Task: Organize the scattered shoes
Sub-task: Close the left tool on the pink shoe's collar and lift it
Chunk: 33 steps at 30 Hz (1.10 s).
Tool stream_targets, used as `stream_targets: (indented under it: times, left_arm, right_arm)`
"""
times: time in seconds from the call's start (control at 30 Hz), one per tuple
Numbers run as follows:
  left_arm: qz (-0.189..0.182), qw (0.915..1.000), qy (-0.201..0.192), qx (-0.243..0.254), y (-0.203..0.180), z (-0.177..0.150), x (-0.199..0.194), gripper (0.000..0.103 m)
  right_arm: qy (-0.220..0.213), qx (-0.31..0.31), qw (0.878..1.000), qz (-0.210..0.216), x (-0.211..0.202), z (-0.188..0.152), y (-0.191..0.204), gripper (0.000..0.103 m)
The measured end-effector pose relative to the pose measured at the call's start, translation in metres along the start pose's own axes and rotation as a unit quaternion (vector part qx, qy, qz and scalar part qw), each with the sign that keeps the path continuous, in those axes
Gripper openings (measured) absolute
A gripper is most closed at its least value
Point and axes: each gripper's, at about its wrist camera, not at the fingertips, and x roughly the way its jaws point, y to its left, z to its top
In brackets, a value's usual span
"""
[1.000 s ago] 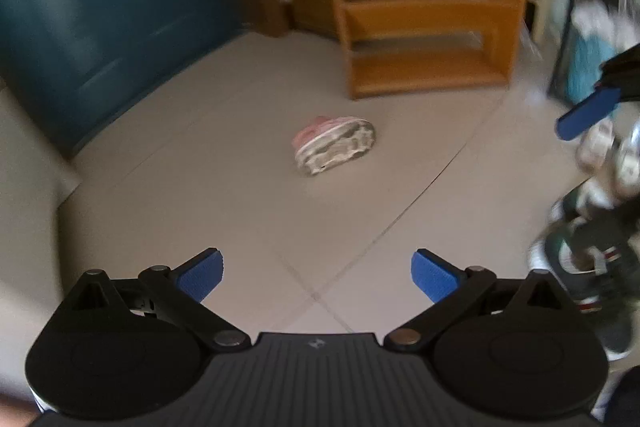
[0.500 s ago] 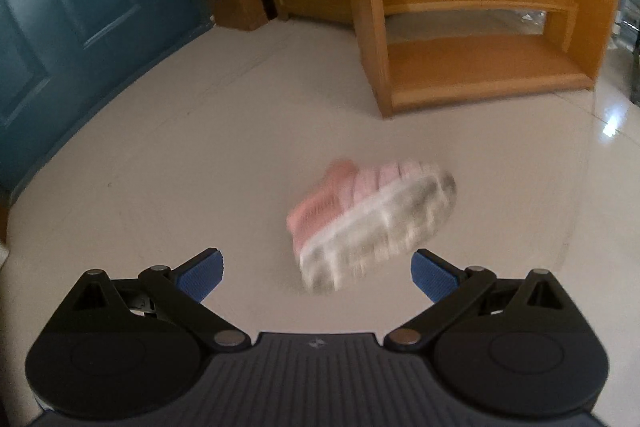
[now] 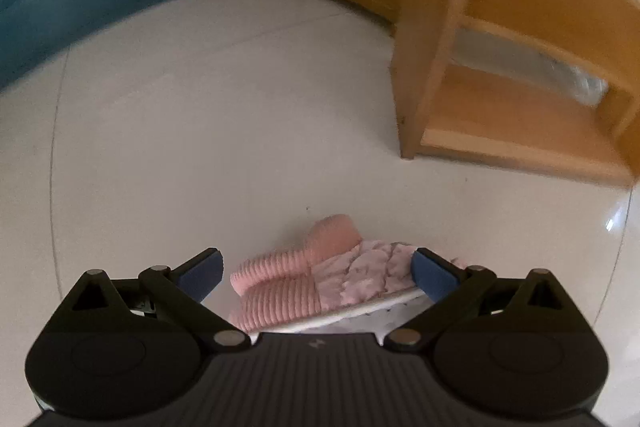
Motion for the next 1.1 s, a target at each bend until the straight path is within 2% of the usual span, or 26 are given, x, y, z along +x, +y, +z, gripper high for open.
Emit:
stream_targets:
  times: [0.13,0.17,0.2,0.23,0.33,0.43,0.57,0.73,0.93,1.03,1.1]
  left_arm:
    - [-0.009,0.9999,-0.005,0.003,-0.005,0.0,-0.002,0.085]
    - [-0.007,0.9998,-0.007,0.014,-0.009,0.0,-0.004,0.083]
    - [-0.005,0.9996,-0.011,0.026,-0.015,0.0,-0.006,0.075]
    - [-0.004,0.9993,-0.013,0.034,-0.018,0.001,-0.005,0.067]
    - [-0.022,0.9966,-0.016,0.077,-0.033,-0.001,-0.012,0.025]
    - [-0.006,0.9922,-0.011,0.124,-0.049,-0.006,-0.019,0.022]
    - [-0.018,0.9929,0.002,0.117,-0.046,-0.01,-0.03,0.022]
    - [-0.027,0.9909,0.004,0.132,-0.048,-0.031,-0.048,0.022]
    - [-0.046,0.9849,0.044,0.161,-0.052,-0.057,-0.071,0.022]
    - [-0.051,0.9907,0.03,0.122,-0.043,-0.053,-0.082,0.025]
    - [-0.055,0.9955,0.016,0.076,-0.032,-0.046,-0.086,0.03]
  right_arm:
    - [-0.001,0.007,1.0,-0.009,-0.004,-0.003,-0.001,0.103]
    - [0.0,0.008,1.0,-0.01,-0.001,-0.002,-0.003,0.103]
    - [0.002,0.009,1.0,-0.01,-0.001,-0.003,-0.003,0.103]
    - [0.004,0.01,1.0,-0.011,0.0,-0.003,-0.004,0.103]
    - [0.009,0.014,1.0,-0.01,0.002,-0.003,-0.003,0.103]
    - [0.007,0.02,1.0,-0.004,0.003,-0.001,-0.001,0.103]
    - [0.003,0.024,1.0,0.003,0.003,-0.001,0.0,0.103]
    - [-0.007,0.028,0.999,0.016,0.003,0.004,0.0,0.103]
    - [-0.027,0.037,0.998,0.03,0.002,0.011,-0.002,0.102]
    - [-0.03,0.043,0.998,0.03,0.001,0.012,-0.004,0.103]
    - [-0.028,0.043,0.998,0.029,0.0,0.011,-0.005,0.103]
